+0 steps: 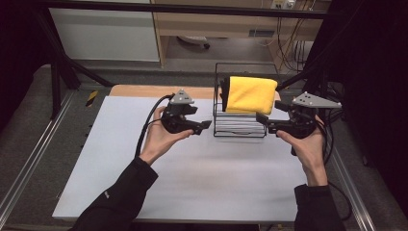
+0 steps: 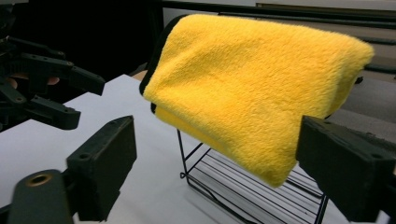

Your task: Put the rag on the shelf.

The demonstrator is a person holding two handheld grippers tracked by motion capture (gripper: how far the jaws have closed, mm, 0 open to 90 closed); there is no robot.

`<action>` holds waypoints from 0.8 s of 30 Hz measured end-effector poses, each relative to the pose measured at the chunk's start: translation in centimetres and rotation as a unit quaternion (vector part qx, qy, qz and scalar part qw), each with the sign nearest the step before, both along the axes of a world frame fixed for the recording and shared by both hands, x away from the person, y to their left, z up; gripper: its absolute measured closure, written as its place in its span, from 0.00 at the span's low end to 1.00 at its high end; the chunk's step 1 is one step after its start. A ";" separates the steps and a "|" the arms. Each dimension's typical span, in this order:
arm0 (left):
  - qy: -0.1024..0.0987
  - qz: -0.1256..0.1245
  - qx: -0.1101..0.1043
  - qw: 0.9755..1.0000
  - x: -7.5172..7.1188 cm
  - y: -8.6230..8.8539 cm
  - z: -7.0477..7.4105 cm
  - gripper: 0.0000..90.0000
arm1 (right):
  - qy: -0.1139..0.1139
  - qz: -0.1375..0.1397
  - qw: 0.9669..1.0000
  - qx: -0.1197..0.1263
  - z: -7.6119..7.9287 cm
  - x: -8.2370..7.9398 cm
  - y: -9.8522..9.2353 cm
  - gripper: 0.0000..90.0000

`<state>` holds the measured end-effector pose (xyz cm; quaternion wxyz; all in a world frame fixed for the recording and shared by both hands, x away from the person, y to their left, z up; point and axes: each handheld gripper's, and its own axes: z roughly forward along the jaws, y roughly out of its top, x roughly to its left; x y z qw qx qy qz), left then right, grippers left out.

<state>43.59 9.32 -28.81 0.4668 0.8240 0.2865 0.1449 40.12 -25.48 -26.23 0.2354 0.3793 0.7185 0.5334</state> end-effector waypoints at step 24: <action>0.032 0.083 -0.005 0.996 -5.6 13.7 -11.3 0.11 | 0.094 0.030 0.995 -0.005 -11.7 -2.5 0.8 0.01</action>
